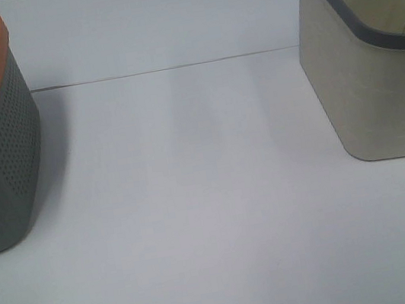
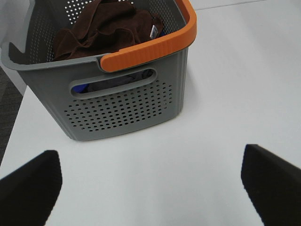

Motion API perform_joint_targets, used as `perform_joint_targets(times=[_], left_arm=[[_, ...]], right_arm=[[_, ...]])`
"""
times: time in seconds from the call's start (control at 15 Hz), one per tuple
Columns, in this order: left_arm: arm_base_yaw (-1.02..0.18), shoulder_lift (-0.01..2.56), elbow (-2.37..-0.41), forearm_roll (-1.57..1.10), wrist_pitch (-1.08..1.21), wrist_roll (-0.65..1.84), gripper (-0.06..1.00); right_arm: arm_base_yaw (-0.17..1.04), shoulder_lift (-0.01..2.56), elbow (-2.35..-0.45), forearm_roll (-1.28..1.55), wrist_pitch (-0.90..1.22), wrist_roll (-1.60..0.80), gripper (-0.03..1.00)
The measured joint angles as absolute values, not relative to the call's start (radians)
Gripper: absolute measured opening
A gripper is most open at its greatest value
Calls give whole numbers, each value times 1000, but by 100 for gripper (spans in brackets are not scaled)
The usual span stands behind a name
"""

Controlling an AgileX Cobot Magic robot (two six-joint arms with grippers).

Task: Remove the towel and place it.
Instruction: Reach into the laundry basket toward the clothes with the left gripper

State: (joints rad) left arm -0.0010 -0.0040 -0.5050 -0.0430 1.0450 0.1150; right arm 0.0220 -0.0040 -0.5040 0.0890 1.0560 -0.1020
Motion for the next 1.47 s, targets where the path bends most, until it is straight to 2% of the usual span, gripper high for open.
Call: perform_joint_targets(times=[1.47], left_arm=[[-1,-4,-505,-46,1045,115,99]], right_arm=[[23,-4,-504,89,1056,-102,70]])
